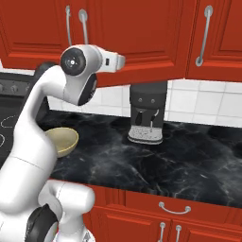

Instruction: Open the cabinet. Pick the apple and kiwi from the cabinet and place them into the bowl. Then close the cabinet.

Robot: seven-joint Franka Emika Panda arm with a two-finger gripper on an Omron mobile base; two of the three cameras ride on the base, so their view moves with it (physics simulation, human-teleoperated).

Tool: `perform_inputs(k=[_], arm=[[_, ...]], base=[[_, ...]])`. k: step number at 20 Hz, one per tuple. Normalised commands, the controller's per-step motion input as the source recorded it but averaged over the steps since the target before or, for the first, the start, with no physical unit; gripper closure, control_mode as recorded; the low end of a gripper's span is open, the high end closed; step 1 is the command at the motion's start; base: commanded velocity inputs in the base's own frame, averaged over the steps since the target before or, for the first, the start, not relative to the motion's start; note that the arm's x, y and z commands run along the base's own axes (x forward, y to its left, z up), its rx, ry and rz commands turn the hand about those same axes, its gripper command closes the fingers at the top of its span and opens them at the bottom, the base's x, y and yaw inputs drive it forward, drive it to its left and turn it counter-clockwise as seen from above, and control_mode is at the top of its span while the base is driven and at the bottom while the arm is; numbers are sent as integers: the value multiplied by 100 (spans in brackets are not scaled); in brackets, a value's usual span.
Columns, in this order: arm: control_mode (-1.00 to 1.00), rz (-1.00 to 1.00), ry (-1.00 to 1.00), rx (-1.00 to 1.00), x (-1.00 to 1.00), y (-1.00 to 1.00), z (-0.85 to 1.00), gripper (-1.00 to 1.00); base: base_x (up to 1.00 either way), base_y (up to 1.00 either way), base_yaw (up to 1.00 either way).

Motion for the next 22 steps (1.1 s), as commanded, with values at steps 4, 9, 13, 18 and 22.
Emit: perform_inputs(k=[4, 9, 13, 18, 22], arm=[[-100, 0, 3, 8, -53, -100, 0, 100], [-100, 0, 4, 4, -53, -100, 0, 100], [-100, 0, 5, 8, -49, -100, 0, 100], [-100, 0, 1, 13, -19, -97, -4, 100], [-100, 0, 0, 3, -2, -1, 1, -100]], base=[[0, 0, 0], [0, 0, 0], [0, 0, 0], [0, 0, 0], [0, 0, 0]])
